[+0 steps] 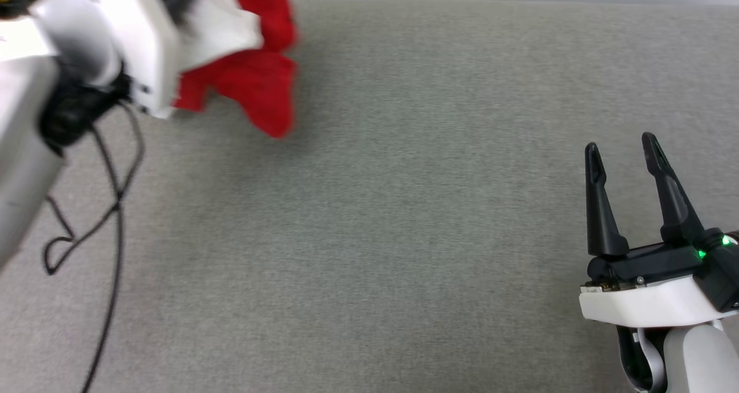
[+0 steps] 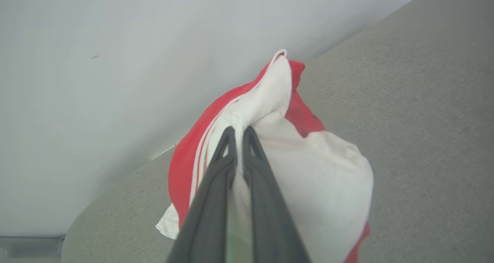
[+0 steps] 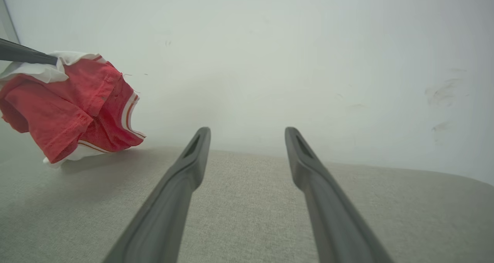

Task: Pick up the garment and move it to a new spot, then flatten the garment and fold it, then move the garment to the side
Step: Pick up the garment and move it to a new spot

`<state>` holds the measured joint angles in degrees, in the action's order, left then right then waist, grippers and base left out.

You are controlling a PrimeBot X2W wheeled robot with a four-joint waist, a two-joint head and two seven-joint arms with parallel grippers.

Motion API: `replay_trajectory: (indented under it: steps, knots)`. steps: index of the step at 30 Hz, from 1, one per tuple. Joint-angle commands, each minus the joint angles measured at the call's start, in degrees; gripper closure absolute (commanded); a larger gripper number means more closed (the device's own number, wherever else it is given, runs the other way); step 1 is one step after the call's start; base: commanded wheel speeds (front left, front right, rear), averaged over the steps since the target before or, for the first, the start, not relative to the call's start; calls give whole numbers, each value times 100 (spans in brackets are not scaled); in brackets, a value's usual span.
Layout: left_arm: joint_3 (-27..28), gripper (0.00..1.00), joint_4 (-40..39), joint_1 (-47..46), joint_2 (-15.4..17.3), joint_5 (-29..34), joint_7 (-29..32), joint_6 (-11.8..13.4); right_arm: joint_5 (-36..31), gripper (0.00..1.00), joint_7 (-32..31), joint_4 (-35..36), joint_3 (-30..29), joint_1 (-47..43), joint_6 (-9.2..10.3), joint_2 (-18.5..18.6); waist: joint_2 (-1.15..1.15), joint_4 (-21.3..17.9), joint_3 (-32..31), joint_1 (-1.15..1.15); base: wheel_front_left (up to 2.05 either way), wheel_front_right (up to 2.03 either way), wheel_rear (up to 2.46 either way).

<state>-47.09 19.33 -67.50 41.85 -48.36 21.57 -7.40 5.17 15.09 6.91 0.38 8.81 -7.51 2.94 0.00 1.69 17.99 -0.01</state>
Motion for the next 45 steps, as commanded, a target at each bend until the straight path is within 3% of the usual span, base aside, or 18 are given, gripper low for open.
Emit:
replay_trajectory:
  steps: [1,18,22,25,34,35,36,42,45]
  knots:
    - [-137,100,-76,-93,-77,42,-50,0,69,0,12,-12,-1,-19,4,-12,0,-129,-26,1,0,0,0]
    - [-2464,100,-955,-200,-1488,150,-420,1,314,0,12,-15,-82,-9,4,-13,0,-967,121,1,0,0,0]
    - [-2612,100,-1047,110,-1777,211,-332,1,354,0,12,-11,-105,34,4,-13,0,-1020,191,1,0,0,0]
    - [-2633,100,-1197,642,-1991,436,68,-1,387,0,12,-7,-92,84,4,-13,0,-1055,255,1,0,0,0]
    - [-2625,100,-1317,1498,-2050,722,549,0,434,0,12,-92,-81,142,4,-12,0,-1106,300,1,0,0,0]
    - [-2622,55,-1285,1475,-2041,770,450,0,433,0,12,-107,-82,126,4,-12,0,-1100,274,1,0,0,0]
    - [-2625,0,-1226,1435,-2049,773,267,0,431,0,12,-130,-93,101,4,-12,0,-1088,234,1,0,0,0]
    - [-2397,0,-661,1240,-2239,728,-1235,20,361,0,12,-272,-119,-121,4,-12,0,-964,-190,1,0,0,0]
    - [-2149,0,-439,1345,-2303,825,-1882,225,308,0,12,-326,-126,-239,4,-12,0,-882,-442,1,0,0,0]
